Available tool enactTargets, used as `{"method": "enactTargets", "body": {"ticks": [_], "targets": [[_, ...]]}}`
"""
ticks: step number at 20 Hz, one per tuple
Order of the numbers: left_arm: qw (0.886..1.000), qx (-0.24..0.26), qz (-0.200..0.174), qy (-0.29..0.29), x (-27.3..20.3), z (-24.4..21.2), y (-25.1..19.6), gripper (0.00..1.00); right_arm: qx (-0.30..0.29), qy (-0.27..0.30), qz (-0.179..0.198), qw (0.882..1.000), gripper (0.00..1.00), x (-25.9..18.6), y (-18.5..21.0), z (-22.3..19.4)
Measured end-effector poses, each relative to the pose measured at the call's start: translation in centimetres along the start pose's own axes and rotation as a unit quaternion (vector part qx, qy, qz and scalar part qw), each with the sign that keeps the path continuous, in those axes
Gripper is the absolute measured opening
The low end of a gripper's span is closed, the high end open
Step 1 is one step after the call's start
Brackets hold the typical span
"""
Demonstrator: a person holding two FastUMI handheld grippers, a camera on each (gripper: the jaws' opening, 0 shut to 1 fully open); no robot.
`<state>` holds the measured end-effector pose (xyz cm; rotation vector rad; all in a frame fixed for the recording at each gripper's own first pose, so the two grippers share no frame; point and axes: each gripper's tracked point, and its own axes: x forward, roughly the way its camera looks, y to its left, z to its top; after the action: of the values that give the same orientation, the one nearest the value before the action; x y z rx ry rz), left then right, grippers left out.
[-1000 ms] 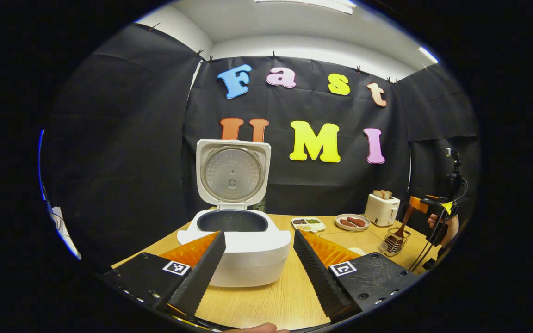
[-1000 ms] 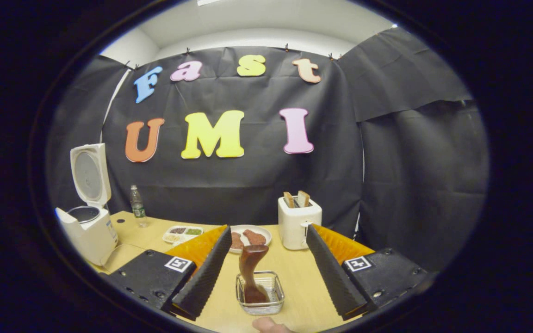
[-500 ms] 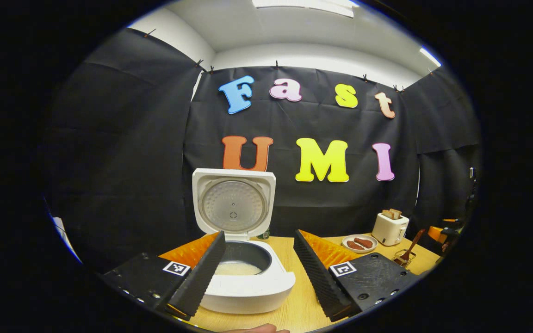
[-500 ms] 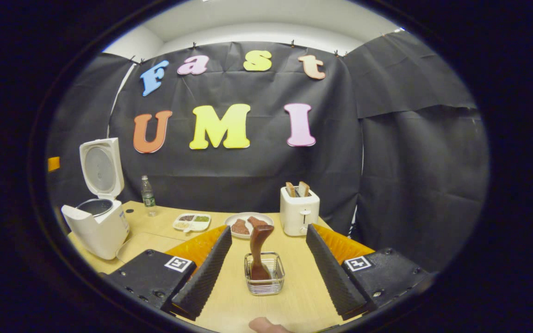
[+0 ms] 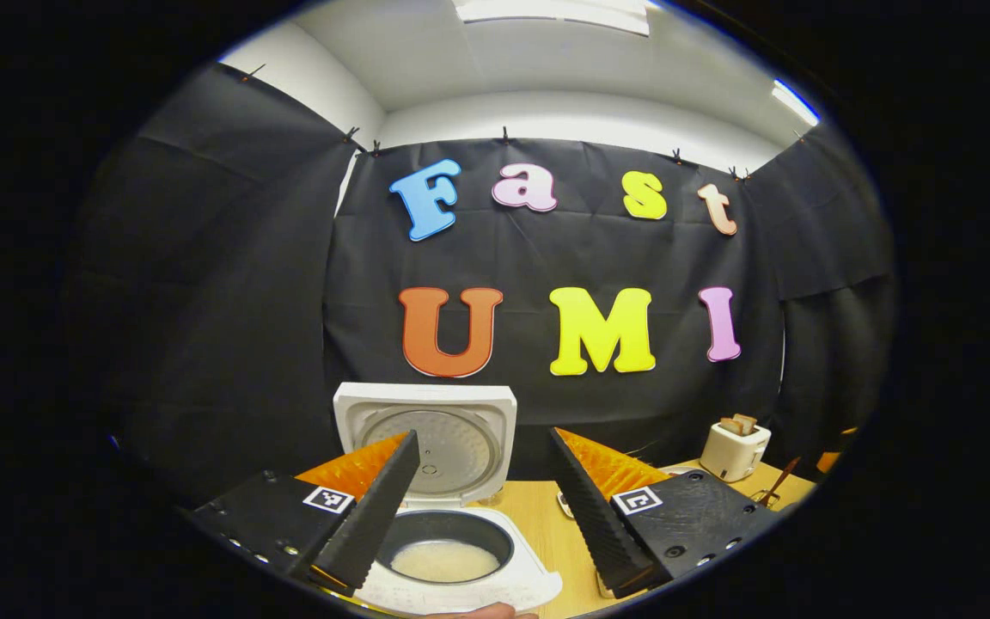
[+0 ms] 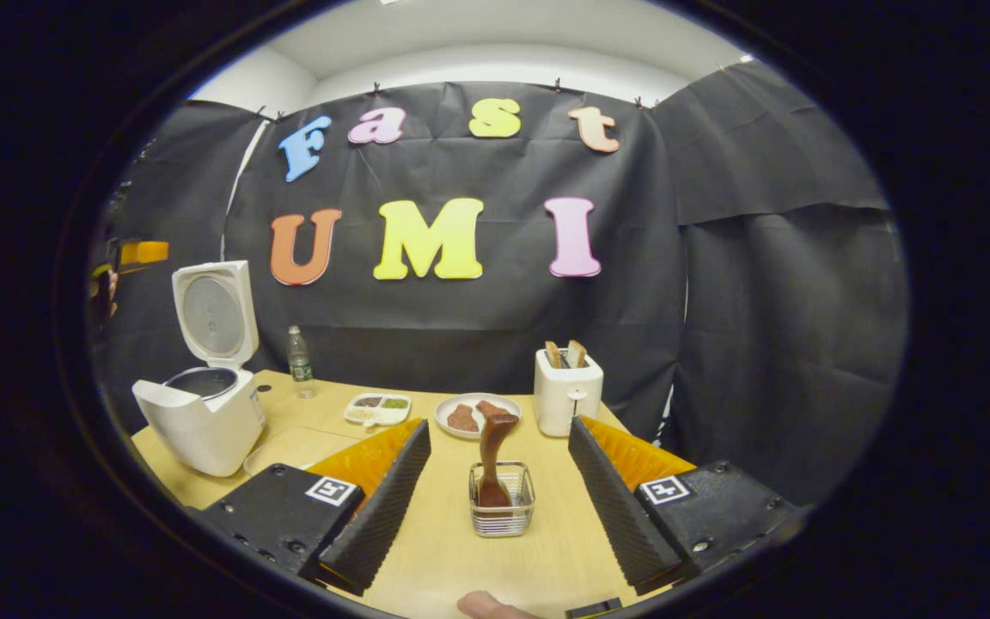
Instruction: Close the left gripper, press the button to open the rice cooker; take a wooden spoon from the chopstick holder with the right hand, scoop a spoonful of rice and pour it into the rice cooker, then put the wooden spoon back into the chopstick holder.
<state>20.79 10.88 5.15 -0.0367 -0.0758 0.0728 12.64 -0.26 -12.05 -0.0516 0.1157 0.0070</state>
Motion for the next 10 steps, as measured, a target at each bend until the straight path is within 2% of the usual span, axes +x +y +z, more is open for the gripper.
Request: {"method": "enactTargets", "body": {"ticks": [5,7,10], "targets": [[1.0,-0.004,0.017,0.001,5.9,2.6,2.6,0.94,0.021,-0.019,0.006,1.0,1.0,-0.4,0.1,1.4],[1.0,-0.021,0.009,-0.008,8.5,3.5,3.0,0.94,0.025,-0.021,0.012,0.999,1.0,-0.5,0.2,1.5],[0.999,-0.037,0.018,0.002,12.5,2.9,4.7,0.94,0.029,-0.025,0.023,0.999,1.0,-0.8,0.8,1.5]]}}
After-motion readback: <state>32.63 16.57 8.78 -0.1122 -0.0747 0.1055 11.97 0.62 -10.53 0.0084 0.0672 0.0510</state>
